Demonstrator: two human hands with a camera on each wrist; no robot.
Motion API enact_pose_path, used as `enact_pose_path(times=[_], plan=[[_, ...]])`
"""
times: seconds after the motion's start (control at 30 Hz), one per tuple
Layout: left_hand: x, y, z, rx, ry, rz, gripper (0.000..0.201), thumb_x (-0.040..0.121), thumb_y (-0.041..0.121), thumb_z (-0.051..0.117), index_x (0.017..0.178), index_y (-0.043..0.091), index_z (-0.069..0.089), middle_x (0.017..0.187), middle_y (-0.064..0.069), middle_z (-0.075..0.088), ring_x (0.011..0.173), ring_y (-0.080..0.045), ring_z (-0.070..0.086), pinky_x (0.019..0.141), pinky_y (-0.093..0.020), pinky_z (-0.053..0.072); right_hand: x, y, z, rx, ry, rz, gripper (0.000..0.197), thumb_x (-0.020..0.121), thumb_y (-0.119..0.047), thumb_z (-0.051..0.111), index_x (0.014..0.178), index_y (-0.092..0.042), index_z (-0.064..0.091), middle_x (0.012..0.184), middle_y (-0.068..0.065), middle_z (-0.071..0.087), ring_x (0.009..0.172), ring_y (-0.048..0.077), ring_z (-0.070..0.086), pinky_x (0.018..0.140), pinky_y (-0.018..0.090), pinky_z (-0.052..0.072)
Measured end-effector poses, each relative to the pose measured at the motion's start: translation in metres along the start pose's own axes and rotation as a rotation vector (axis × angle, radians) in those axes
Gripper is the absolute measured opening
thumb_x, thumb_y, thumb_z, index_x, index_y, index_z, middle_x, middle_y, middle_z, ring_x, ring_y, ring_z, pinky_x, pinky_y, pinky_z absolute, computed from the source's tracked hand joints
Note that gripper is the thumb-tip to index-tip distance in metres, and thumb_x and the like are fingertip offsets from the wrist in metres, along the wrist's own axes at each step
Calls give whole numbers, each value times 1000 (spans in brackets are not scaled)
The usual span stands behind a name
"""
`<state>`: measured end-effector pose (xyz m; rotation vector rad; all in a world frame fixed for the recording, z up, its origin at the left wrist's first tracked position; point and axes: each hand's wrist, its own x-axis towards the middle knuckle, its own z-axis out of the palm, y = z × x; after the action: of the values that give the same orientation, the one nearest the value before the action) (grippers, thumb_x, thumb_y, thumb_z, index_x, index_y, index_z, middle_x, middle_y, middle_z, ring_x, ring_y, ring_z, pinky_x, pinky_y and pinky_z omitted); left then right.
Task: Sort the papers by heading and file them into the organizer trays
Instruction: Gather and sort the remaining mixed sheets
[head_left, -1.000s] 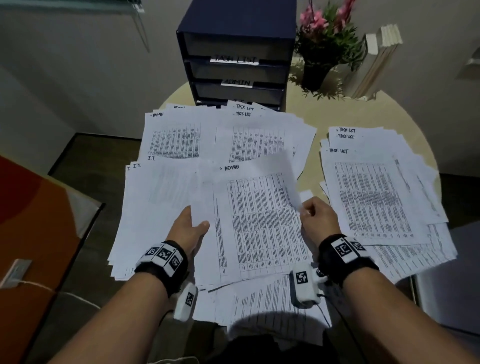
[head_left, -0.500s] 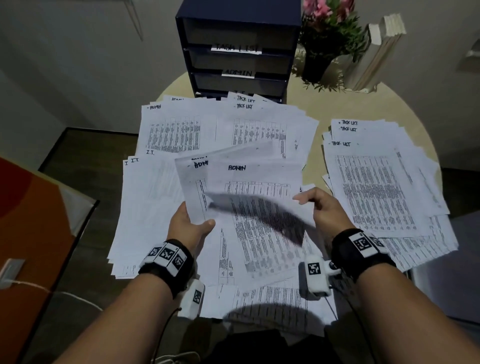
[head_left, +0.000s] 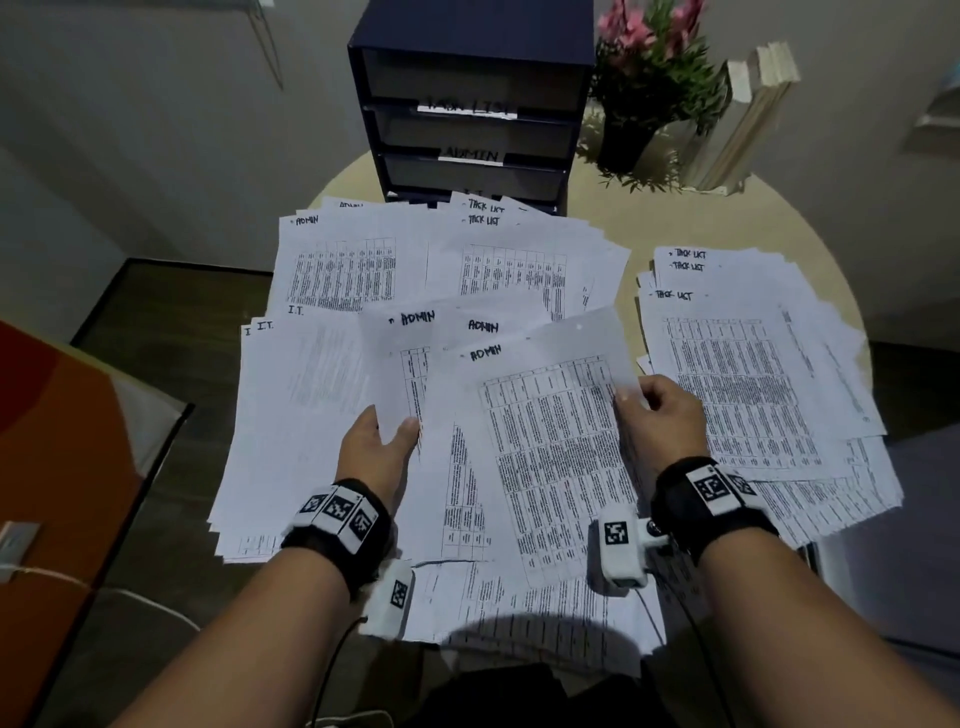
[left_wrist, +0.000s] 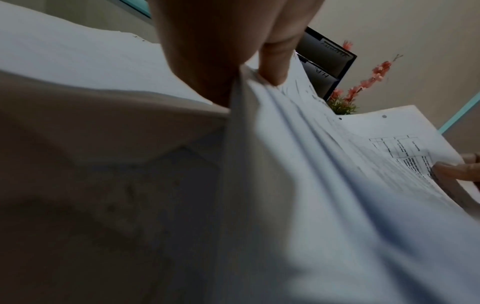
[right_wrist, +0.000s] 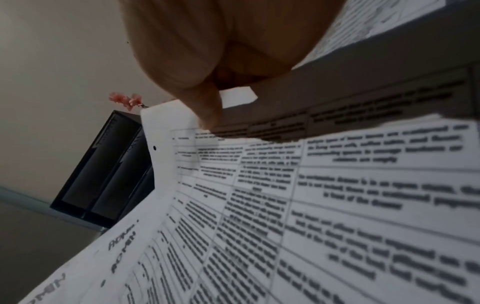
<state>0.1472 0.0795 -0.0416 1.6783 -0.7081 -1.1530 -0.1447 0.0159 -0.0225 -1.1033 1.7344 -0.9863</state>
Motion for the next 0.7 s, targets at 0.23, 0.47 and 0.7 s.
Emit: enact_pose_path(times=[0.23, 0.47, 0.7], plan=[[2, -2, 3, -64, 17, -31, 25, 83, 6, 70, 96, 27, 67, 99, -5, 75, 96, -25, 71, 92, -45, 54, 5, 12, 5, 0, -87, 57, 12, 86, -23, 68, 96, -28, 71, 107, 1, 70, 93, 18, 69, 87, 37, 56], [3, 20, 23, -258, -66, -88, 27, 90, -7, 62, 107, 14, 60, 100, -14, 74, 97, -36, 70, 86, -51, 56, 9, -11, -9, 371, -51, 121, 13, 92, 2, 61, 89, -11, 63, 82, 3, 67, 73, 14, 63, 72, 28, 52], [1, 55, 85, -282, -191, -66, 45, 90, -6, 63, 122, 23, 49, 103, -12, 73, 95, -34, 71, 78, -48, 60, 24, -12, -45, 448, -57, 148, 22, 91, 8, 59, 82, -12, 60, 76, -1, 70, 78, 13, 65, 77, 24, 54]])
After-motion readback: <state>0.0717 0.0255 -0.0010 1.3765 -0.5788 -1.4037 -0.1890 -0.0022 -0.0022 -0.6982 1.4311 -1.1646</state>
